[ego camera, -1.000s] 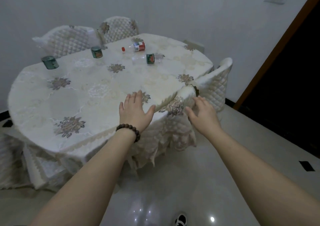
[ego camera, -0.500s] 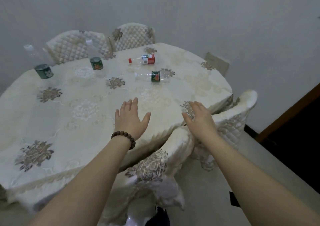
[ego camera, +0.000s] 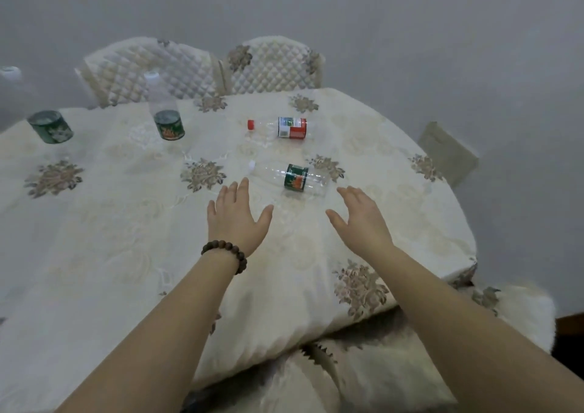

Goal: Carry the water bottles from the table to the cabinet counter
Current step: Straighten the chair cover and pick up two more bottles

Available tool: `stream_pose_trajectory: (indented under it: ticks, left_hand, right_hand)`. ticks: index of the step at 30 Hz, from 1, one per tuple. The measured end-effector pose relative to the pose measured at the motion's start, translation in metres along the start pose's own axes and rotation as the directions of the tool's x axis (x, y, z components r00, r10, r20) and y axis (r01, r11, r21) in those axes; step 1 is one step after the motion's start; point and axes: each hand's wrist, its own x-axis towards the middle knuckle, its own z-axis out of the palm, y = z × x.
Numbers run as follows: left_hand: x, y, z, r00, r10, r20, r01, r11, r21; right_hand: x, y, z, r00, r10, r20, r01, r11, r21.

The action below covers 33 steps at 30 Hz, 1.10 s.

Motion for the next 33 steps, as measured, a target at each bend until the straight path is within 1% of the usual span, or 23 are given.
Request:
stream_pose_trajectory:
  ticks: [4, 7, 13, 15, 17, 20, 24, 29, 33]
  left_hand:
    - [0.025, -0.001, 0.011, 0.998, -0.062, -0.019, 0.063, 0.997, 0.046]
    - [0.04, 0.0, 0.023, 0.989, -0.139, -0.042, 0.142, 0.987, 0.071]
    - [0.062, 0.012, 0.05, 0.955, -0.292, -0.056, 0.296, 0.951, 0.092]
    - [0.066, 0.014, 0.055, 0.94, -0.333, -0.069, 0.338, 0.936, 0.095]
    - [0.069, 0.015, 0.06, 0.928, -0.366, -0.072, 0.372, 0.923, 0.101]
    - [0.072, 0.018, 0.066, 0.917, -0.392, -0.067, 0.398, 0.91, 0.114]
    - [0.08, 0.026, 0.072, 0.925, -0.374, -0.063, 0.379, 0.92, 0.106]
    - [0.114, 0.045, 0.079, 0.946, -0.313, -0.089, 0.32, 0.943, 0.087]
    - [0.17, 0.074, 0.095, 0.975, -0.217, -0.051, 0.221, 0.97, 0.099]
  right_hand:
    - [0.059, 0.002, 0.008, 0.994, -0.101, 0.044, 0.102, 0.995, -0.019]
    - [0.107, 0.0, 0.024, 0.979, -0.169, 0.115, 0.172, 0.985, -0.021]
    - [0.187, 0.002, 0.065, 0.916, -0.269, 0.298, 0.304, 0.95, -0.074]
    - [0.203, 0.006, 0.077, 0.894, -0.294, 0.337, 0.347, 0.932, -0.107]
    - [0.215, 0.01, 0.086, 0.885, -0.309, 0.347, 0.378, 0.913, -0.153]
    - [0.225, 0.017, 0.092, 0.89, -0.362, 0.278, 0.414, 0.896, -0.16]
    - [0.231, 0.024, 0.087, 0.901, -0.389, 0.193, 0.41, 0.909, -0.078]
    - [0.238, 0.047, 0.05, 0.956, -0.292, 0.03, 0.289, 0.954, 0.077]
    - [0.254, 0.074, 0.011, 0.973, -0.22, -0.068, 0.228, 0.964, 0.135]
